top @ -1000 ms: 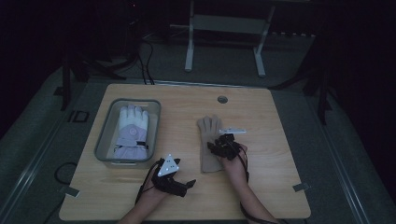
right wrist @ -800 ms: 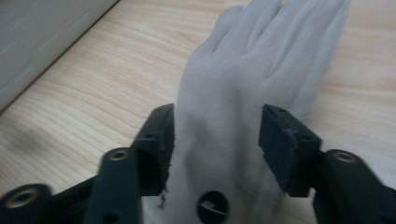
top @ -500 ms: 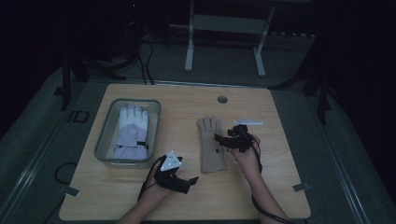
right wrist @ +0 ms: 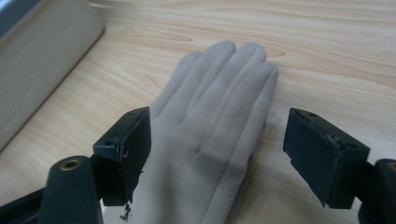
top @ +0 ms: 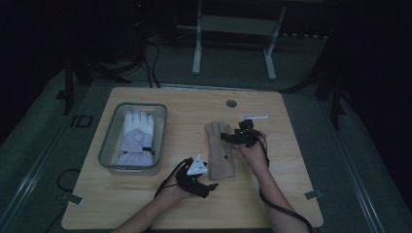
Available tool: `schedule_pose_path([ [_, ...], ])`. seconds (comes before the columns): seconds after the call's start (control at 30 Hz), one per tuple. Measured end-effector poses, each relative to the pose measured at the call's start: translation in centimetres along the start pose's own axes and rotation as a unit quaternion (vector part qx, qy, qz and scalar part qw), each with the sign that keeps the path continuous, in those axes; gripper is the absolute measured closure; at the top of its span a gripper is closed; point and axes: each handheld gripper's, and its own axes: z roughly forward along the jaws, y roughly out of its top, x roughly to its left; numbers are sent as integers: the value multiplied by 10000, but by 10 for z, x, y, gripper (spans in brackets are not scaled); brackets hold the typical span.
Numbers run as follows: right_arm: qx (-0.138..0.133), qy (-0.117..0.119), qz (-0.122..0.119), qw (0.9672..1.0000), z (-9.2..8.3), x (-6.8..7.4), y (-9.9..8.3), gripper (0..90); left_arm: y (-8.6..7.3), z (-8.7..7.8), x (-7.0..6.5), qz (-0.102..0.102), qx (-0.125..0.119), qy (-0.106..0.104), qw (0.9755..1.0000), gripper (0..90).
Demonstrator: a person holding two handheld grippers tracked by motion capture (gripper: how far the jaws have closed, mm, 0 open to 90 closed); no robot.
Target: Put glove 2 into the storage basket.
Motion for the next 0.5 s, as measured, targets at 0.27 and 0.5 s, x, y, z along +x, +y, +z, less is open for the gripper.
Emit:
schedule_pose_path([
  [0.27, 349, 99, 404, 9985, 25, -9, 7, 293, 15, 22, 6, 473, 496, 3, 9976, 206],
  [0.5, 660, 88, 378, 9971, 41, -8, 4, 376, 16, 30, 10, 525, 759, 74, 9957, 311],
])
